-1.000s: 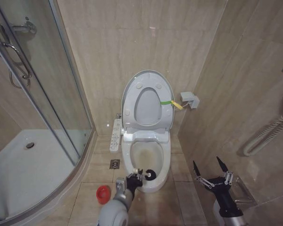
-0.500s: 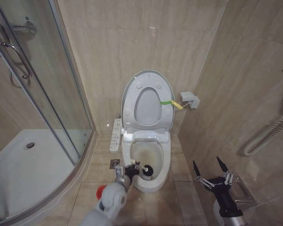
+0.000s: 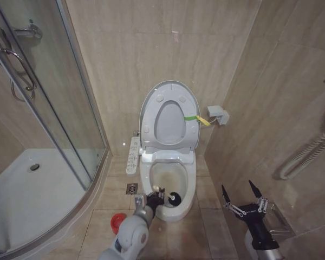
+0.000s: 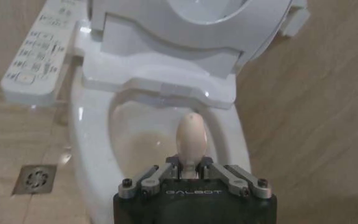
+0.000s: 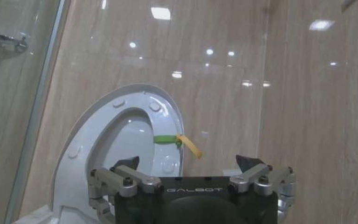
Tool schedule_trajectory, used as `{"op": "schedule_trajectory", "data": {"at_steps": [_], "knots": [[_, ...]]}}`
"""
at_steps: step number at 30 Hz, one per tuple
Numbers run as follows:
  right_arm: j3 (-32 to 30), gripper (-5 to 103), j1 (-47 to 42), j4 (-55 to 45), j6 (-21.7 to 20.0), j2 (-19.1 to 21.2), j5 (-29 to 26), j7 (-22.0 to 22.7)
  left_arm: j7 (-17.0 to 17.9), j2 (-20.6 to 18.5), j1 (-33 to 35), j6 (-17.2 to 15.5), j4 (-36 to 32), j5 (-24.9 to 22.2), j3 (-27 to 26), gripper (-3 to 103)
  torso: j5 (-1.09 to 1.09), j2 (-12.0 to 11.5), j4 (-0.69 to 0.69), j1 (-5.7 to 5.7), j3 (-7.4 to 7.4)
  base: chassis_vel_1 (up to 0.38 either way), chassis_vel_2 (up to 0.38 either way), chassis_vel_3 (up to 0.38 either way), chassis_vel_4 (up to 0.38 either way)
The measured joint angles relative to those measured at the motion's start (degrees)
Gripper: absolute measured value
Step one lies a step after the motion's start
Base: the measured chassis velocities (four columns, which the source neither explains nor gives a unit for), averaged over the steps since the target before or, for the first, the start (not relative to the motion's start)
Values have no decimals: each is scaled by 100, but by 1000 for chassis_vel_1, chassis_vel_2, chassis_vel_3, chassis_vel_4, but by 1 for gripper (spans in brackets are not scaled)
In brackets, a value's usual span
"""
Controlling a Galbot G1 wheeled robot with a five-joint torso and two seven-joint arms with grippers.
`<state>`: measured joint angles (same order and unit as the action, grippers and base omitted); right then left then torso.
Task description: Open the toilet lid, clean the toilet bowl with a toilet brush, close the toilet lid, and flush.
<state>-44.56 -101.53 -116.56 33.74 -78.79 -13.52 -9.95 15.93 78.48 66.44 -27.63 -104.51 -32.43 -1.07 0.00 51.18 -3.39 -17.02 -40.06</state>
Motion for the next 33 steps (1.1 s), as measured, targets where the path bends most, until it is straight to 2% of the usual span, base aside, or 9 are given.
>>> {"op": "schedule_trajectory", "data": {"at_steps": [6, 10, 14, 21, 25, 29, 33], "knots": [[0, 100, 0, -1, 0, 0, 0, 0, 8, -16, -431, 22, 506, -269, -9, 18, -1, 0, -2, 0, 0, 0, 0, 0, 0], [0, 100, 0, 0, 0, 0, 0, 0, -74, -58, -1076, 93, 1184, -590, 110, 18, -1, 0, -2, -1, -1, 0, 0, 0, 0], [0, 100, 0, 0, 0, 0, 0, 0, -144, -72, -1267, 132, 1394, -697, 173, 18, 0, 0, -2, -1, -1, 0, 0, 0, 0], [0, 100, 0, 0, 0, 0, 0, 1, -8, -96, -962, 6, 844, -700, 273, 18, -1, 0, -2, -1, 0, 0, 0, 0, 0], [0, 100, 0, 0, 0, 0, 0, 0, 59, -204, -360, -22, 393, -608, 202, 18, 0, 0, 0, 0, 0, 0, 0, 0, 0], [0, 100, 0, 0, 0, 0, 0, 0, 58, -248, -146, -22, 300, -576, 156, 18, 0, 1, 1, 0, 1, 0, 0, 0, 0], [0, 100, 0, -1, 0, 0, 0, 0, -41, -282, -342, 57, 668, -607, 119, 18, -1, 1, -1, 0, 1, 0, 0, 0, 0]]}}
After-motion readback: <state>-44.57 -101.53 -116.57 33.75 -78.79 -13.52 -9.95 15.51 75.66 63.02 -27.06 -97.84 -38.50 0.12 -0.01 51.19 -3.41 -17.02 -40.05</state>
